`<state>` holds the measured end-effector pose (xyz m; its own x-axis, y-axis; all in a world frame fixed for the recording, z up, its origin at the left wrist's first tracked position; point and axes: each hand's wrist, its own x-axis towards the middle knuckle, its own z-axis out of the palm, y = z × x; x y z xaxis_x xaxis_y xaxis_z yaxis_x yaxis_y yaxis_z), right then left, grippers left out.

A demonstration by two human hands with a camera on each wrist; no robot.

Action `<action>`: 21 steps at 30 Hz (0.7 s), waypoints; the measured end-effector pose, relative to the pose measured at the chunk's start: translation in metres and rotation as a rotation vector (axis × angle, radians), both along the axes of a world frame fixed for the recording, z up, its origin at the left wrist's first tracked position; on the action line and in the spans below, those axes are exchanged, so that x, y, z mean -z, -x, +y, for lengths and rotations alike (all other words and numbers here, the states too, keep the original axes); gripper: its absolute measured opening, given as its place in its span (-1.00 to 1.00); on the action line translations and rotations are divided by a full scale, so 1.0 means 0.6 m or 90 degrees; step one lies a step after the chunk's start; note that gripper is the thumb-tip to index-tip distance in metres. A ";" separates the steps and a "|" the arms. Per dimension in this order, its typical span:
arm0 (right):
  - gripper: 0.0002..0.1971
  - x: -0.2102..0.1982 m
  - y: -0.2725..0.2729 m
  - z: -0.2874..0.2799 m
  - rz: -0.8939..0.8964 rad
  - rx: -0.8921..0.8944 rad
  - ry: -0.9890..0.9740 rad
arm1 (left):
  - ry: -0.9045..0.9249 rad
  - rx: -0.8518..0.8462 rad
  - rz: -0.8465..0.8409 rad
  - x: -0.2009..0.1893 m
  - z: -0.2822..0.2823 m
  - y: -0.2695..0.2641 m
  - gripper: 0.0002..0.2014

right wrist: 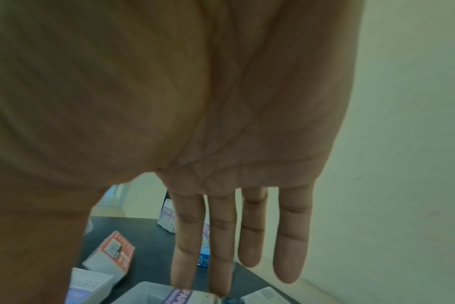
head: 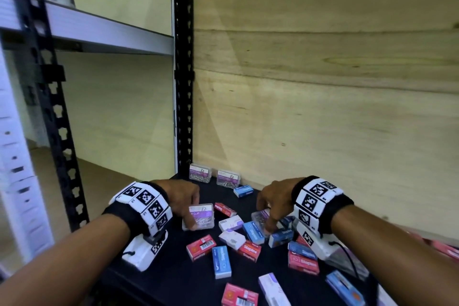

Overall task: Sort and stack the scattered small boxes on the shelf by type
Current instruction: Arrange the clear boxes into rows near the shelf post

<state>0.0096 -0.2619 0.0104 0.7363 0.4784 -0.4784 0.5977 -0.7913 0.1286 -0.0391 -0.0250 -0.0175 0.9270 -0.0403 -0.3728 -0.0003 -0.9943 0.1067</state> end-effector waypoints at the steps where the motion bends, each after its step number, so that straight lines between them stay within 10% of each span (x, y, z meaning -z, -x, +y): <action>1: -0.41 0.000 0.001 -0.001 0.009 0.003 -0.008 | 0.008 -0.003 -0.008 0.002 0.002 0.000 -0.50; 21: -0.34 0.002 -0.007 -0.011 0.026 0.035 -0.014 | 0.072 0.006 -0.029 0.006 0.021 -0.003 -0.67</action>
